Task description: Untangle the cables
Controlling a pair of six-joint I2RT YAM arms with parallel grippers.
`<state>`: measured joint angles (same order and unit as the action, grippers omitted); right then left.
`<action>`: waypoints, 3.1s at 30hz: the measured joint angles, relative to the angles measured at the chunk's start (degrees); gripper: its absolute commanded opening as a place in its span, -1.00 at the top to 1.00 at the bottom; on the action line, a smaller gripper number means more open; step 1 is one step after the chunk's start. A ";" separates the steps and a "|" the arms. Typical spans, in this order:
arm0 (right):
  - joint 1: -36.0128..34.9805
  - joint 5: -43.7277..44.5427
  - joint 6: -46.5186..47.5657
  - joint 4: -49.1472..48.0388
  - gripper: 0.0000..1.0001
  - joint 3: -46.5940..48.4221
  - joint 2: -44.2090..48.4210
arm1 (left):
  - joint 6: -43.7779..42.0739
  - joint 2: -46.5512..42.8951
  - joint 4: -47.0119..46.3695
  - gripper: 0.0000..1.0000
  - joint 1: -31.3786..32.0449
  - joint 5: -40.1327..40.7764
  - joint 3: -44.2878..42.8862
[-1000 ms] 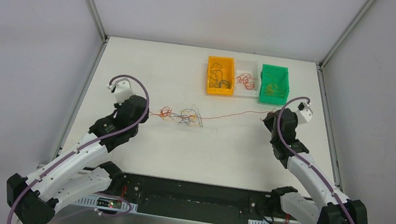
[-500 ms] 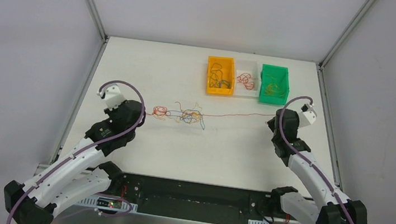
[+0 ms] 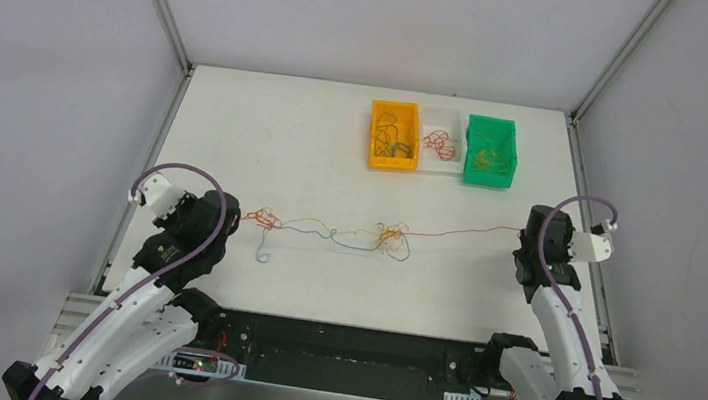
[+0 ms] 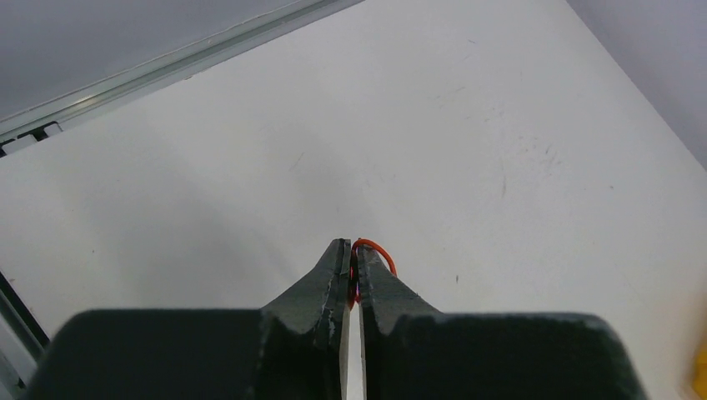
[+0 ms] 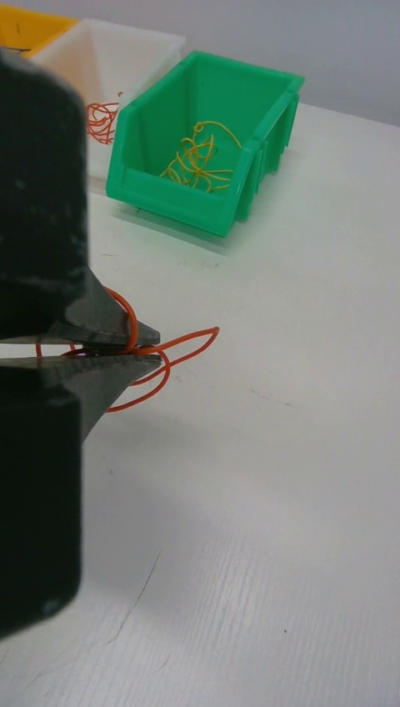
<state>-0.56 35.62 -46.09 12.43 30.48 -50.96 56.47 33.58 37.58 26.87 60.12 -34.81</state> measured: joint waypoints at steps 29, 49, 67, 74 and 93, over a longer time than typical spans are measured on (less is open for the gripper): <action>-10.95 -30.14 12.04 9.01 -0.92 12.70 -12.13 | -31.50 24.41 -27.67 -0.94 2.86 -63.06 -4.83; -34.07 -21.86 -16.90 13.46 -0.20 15.26 -26.34 | -37.57 36.94 -53.46 -0.88 4.33 -83.76 -2.01; -33.86 -26.25 -16.13 12.85 1.00 24.76 -43.65 | -39.12 34.64 -62.01 -0.86 4.33 -84.28 3.50; -31.45 -29.00 -15.21 9.88 1.00 20.72 -41.00 | -38.99 44.54 -53.35 -0.87 5.20 -83.19 -3.61; -30.60 -32.68 -12.76 2.71 1.00 15.41 -34.91 | -40.02 68.91 -21.29 0.08 16.31 -63.80 -36.33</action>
<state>-31.16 2.94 -58.85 15.14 45.89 -85.86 16.45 102.50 16.29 43.18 -3.68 -71.13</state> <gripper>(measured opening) 0.006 0.792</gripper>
